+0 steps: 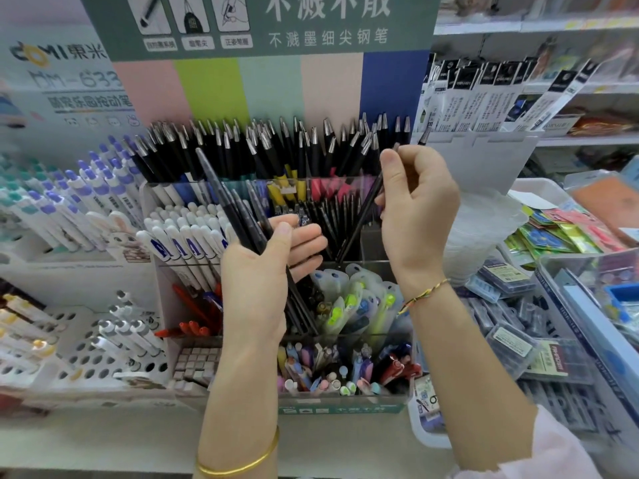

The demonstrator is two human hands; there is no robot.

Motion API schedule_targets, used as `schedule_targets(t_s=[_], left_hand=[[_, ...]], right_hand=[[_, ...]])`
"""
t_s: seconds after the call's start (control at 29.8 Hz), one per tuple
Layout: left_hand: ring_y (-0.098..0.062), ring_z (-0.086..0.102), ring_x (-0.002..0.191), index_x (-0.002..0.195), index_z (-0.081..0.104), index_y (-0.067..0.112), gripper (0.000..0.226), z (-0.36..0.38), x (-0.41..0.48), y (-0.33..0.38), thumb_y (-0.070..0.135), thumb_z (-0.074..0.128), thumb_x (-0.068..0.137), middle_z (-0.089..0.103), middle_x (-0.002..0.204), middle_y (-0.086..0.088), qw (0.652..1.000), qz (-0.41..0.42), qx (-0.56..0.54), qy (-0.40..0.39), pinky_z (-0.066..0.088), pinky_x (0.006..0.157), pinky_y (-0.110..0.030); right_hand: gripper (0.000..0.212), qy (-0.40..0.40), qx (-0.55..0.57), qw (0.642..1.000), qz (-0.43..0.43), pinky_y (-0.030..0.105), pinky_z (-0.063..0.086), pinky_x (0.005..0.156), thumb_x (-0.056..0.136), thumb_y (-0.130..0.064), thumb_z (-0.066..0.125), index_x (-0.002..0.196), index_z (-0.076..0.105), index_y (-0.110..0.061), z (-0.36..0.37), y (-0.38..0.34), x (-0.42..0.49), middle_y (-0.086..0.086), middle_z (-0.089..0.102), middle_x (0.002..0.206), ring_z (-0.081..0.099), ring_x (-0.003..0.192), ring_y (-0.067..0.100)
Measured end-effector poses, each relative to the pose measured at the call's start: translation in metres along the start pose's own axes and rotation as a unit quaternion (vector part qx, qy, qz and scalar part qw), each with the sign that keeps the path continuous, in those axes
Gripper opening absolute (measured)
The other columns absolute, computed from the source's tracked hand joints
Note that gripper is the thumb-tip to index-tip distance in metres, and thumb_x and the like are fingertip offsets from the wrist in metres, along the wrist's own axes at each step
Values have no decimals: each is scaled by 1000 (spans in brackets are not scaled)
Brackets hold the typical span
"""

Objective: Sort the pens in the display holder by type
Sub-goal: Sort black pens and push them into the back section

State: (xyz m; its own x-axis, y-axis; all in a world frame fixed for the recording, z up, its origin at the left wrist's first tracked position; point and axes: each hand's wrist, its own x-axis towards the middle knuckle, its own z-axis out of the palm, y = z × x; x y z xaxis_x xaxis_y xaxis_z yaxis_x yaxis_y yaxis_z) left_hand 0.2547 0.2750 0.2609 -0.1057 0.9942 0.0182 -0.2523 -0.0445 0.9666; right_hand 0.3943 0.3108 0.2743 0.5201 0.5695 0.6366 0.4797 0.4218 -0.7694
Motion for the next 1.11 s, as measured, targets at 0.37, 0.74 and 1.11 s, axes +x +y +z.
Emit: schedule_targets(t_s=[0.37, 0.74, 1.11], left_hand=[[-10, 49, 51, 99, 51, 3, 7, 5, -3, 2, 9, 49, 97, 71, 73, -5, 996, -46, 8, -74, 43, 47, -21], [-14, 65, 60, 105, 60, 1, 16, 8, -5, -2, 9, 49, 97, 74, 82, -13, 984, -90, 8, -151, 54, 54, -22], [-31, 71, 93, 112, 61, -1, 24, 10, -4, -1, 9, 43, 99, 72, 99, -20, 984, -95, -42, -146, 59, 79, -41]], right_hand=[[19, -206, -203, 955, -60, 40, 49, 74, 86, -26, 65, 87, 68, -7, 6, 20, -14, 6, 66, 84, 60, 81, 24], [22, -221, -58, 973, 42, 29, 49, 62, 90, -25, 61, 80, 70, -8, -7, -7, -12, 0, 66, 72, 58, 64, 10], [19, -252, 96, 949, 164, 22, 46, 58, 89, -22, 62, 74, 69, -12, -1, -11, -12, -5, 61, 65, 56, 59, 3]])
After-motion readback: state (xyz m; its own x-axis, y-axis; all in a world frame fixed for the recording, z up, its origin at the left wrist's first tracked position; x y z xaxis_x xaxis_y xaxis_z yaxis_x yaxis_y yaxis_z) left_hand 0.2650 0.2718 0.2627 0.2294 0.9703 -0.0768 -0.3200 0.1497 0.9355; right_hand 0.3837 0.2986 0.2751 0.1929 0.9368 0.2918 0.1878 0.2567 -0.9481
